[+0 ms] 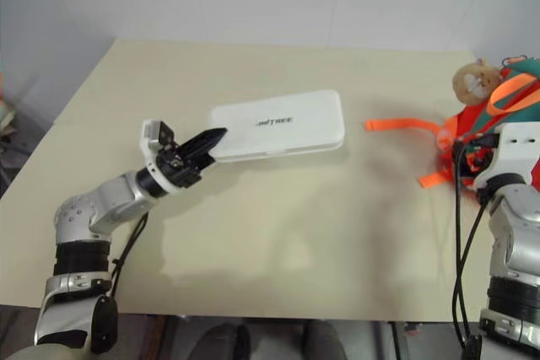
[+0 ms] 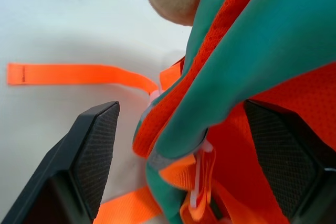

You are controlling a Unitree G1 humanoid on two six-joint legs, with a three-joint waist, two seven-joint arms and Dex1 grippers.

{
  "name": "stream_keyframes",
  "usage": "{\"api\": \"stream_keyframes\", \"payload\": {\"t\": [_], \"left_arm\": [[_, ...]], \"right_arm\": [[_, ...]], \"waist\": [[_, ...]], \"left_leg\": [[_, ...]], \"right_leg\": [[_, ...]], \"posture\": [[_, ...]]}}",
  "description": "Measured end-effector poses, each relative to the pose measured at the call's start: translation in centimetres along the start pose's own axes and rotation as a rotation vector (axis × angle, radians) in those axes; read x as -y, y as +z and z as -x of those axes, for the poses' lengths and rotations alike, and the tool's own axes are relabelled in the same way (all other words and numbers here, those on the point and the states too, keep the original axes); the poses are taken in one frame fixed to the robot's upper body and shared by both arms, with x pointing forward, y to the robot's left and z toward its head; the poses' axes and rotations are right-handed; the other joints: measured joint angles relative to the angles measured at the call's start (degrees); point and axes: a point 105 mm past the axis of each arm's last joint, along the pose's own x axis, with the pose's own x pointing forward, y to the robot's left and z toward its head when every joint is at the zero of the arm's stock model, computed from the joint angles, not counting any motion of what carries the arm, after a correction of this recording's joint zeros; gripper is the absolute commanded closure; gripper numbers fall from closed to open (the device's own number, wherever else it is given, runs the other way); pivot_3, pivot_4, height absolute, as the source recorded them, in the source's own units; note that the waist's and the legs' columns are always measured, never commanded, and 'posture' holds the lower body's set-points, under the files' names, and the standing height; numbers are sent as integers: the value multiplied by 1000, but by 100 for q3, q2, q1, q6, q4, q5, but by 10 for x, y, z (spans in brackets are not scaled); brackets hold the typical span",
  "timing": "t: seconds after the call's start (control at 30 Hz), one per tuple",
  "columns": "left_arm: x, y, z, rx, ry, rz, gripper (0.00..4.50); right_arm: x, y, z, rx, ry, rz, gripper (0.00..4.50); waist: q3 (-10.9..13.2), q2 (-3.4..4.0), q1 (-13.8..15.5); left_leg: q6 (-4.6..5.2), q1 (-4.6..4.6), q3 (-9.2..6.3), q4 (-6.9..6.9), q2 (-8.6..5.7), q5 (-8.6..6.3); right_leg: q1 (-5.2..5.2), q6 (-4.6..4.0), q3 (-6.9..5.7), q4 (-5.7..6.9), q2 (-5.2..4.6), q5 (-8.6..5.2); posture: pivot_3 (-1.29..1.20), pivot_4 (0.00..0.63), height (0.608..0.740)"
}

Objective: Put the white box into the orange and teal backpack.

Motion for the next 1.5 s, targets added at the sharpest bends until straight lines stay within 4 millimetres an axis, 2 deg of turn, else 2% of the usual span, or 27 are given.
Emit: {"api": "stream_keyframes", "payload": {"t": [0.2,0.33,0.4,0.77,0.9,1.0,1.23,1.33,1.37,1.5], "left_arm": [[1,-2,1,8,-11,8,3184],[3,-2,2,17,-11,4,3184],[5,-3,2,20,-18,4,3184],[2,-3,10,66,7,1,3184],[3,-5,7,69,-1,2,3184],[3,-7,5,74,-13,13,3184],[3,-8,6,83,-9,6,3184],[5,-8,6,87,-11,-2,3184],[4,-8,7,92,-9,-2,3184],[0,-9,10,104,1,11,3184]], "right_arm": [[-5,2,-16,19,8,-41,0],[-13,9,-38,47,21,-117,0],[-16,12,-43,56,25,-122,0],[-19,-2,-51,31,24,-126,0],[-22,6,-61,39,14,-156,0],[-26,12,-70,34,13,-186,587],[-29,14,-75,40,10,-206,2905],[-29,13,-75,38,11,-206,3759],[-29,13,-75,40,11,-205,3917],[-29,13,-75,44,15,-203,3924]], "waist": [[5,7,-10],[7,11,-67],[7,11,-88],[8,13,-143],[8,14,-156],[8,14,-151],[8,14,-146],[8,14,-145],[8,14,-144],[8,14,-150]], "left_leg": [[0,1,1,0,3,1],[4,1,3,4,0,6],[3,1,2,2,3,6],[2,-6,6,-2,16,6],[0,-2,7,2,8,8],[-1,-2,6,3,5,10],[-1,-10,5,-3,11,9],[-1,-11,6,-4,12,9],[-1,-11,6,-3,12,9],[-1,-10,6,-2,12,9]], "right_leg": [[0,1,1,2,2,1],[1,9,5,2,-1,5],[1,9,4,1,-1,5],[1,19,6,-1,-4,10],[1,19,9,-6,0,10],[1,19,8,-5,-1,10],[1,21,7,-3,-5,11],[1,22,7,-5,-6,12],[1,22,7,-4,-6,12],[1,22,7,-4,-4,12]], "posture": [[0,150,740],[0,150,740],[0,150,740],[0,150,740],[0,150,740],[0,150,740],[0,150,740],[0,150,740],[0,150,740],[0,150,740]]}}
